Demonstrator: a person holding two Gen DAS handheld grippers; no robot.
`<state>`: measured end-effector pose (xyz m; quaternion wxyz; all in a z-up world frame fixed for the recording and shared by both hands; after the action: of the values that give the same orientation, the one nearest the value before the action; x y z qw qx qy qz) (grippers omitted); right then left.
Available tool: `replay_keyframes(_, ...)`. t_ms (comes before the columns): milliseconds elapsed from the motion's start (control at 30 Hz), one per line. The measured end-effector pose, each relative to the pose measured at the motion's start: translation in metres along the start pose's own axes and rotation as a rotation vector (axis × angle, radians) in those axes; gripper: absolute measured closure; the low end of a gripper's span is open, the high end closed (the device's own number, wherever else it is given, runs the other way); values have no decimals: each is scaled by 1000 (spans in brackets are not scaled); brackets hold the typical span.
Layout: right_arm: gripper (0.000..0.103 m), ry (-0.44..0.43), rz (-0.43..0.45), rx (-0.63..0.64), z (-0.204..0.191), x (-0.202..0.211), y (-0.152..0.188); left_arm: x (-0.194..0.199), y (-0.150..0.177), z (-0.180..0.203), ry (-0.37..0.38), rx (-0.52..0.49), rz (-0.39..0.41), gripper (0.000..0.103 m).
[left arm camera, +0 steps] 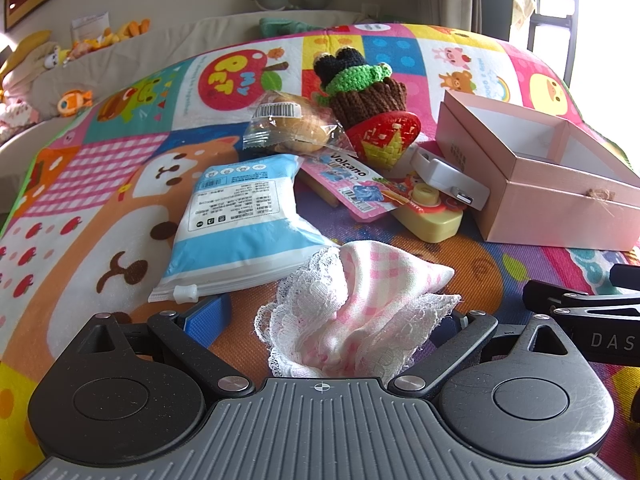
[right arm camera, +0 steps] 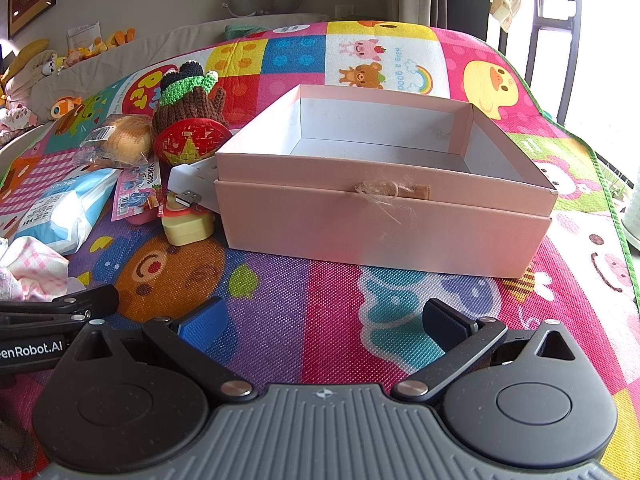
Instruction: Organize objects
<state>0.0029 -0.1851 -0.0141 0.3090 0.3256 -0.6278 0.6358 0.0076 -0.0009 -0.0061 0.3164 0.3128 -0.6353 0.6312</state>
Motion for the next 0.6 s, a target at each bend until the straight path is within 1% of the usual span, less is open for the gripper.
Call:
replay_keyframes(200, 0, 0, 0, 0, 0, 0, 0, 0, 0, 0, 5, 3, 1, 2)
replay_keyframes(267, 0, -1, 0, 0, 0, 0, 0, 3, 1, 2, 17, 8, 4, 3)
replay_keyframes(333, 0, 0, 0, 0, 0, -1, 0, 3, 1, -5, 49, 10, 8, 3)
replay_keyframes(433, 0, -2, 0, -1, 0, -1, 0, 19, 10, -18, 143, 17, 8, 3)
replay_keyframes(467, 0, -2, 0, -1, 0, -1, 0, 30, 13, -24, 176, 24, 14, 3)
replay_keyframes(500, 0, -1, 0, 0, 0, -1, 0, 39, 14, -29, 190, 27, 35, 3)
replay_keyframes(600, 0, -1, 0, 1, 2, 0, 1, 69, 0, -49, 175, 78, 178, 3)
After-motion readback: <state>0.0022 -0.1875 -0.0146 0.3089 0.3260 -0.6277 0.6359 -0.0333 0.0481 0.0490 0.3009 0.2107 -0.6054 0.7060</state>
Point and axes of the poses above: each gripper's, at about its wrist camera, not at the fingertips, and x roughly against the way its jaws point, z to its right, y to its underside, the point moved 1 cm from there along -x, roughly the way its jaws point, and after that the axes turned 14 degrees about -z, right-handed, at the moved point
